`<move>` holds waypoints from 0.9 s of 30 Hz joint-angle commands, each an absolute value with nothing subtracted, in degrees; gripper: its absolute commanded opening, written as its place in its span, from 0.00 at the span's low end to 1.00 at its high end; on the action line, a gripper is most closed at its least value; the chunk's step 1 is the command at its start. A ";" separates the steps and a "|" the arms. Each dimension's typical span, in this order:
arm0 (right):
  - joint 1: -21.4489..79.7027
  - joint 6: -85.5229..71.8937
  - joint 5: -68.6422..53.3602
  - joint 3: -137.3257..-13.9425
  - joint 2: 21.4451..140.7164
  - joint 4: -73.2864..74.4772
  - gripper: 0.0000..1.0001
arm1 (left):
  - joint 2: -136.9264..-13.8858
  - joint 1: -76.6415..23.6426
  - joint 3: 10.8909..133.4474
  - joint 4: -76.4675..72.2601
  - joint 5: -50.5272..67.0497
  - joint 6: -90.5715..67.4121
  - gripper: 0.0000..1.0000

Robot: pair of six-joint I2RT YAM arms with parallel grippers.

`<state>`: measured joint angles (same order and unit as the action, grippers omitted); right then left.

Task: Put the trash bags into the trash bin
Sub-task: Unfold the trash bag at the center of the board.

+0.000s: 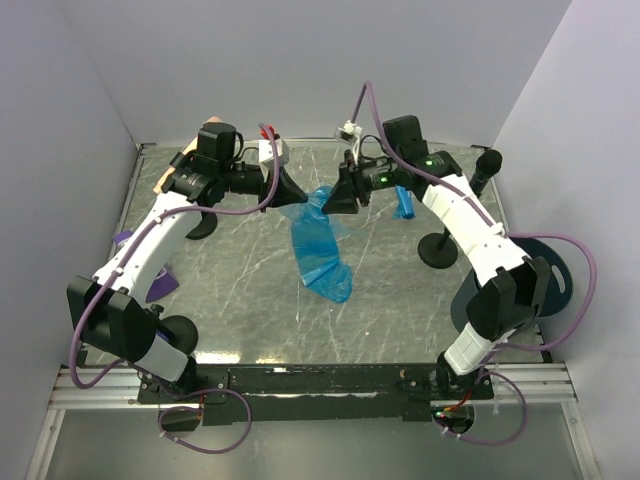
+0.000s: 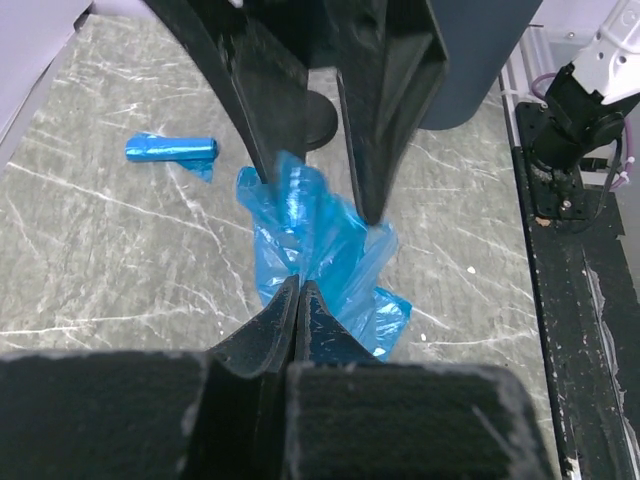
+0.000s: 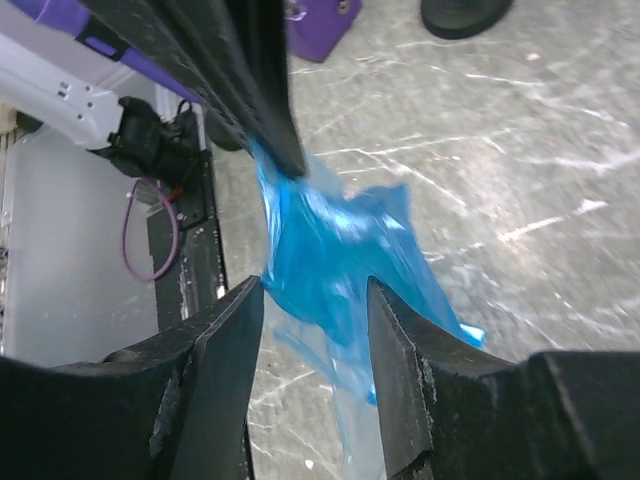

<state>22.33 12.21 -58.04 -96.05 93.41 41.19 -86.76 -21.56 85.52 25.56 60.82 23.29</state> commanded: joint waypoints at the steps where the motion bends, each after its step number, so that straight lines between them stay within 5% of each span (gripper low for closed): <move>1: 24.52 12.65 -56.52 -99.58 95.27 38.24 0.52 | -86.48 -21.80 88.07 26.19 64.95 24.78 0.01; 4: 24.70 13.01 -57.65 -101.07 96.76 37.97 0.40 | -86.48 -21.80 87.89 26.37 64.87 25.14 0.01; 6: 24.79 13.18 -60.02 -102.12 97.38 38.06 0.12 | -86.40 -21.71 87.63 26.37 64.25 25.05 0.01; 8: 24.79 12.83 -58.55 -101.95 96.95 38.58 0.00 | -86.13 -21.71 87.02 25.32 61.37 23.65 0.00; 13: 24.00 14.15 -51.69 -97.31 92.73 40.52 0.00 | -84.29 -20.48 84.73 22.85 54.75 21.18 0.04; 16: 24.08 14.06 -49.40 -95.98 91.06 40.52 0.00 | -85.86 -20.22 86.04 26.53 57.91 22.33 0.46; 19: 24.96 13.80 -47.47 -96.76 91.05 40.69 0.00 | -86.83 -21.61 85.78 21.48 59.77 18.21 0.58; 23: 25.40 13.10 -46.06 -98.52 91.58 40.61 0.00 | -90.60 -25.48 89.72 22.57 56.79 19.15 0.65; 27: 25.66 12.39 -45.44 -99.58 91.67 40.52 0.00 | -97.37 -27.77 98.06 28.91 54.95 18.73 0.59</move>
<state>25.10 12.95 -46.78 -96.44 94.21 41.36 -92.25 -25.71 90.76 25.26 57.04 19.77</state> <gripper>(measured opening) 0.008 0.629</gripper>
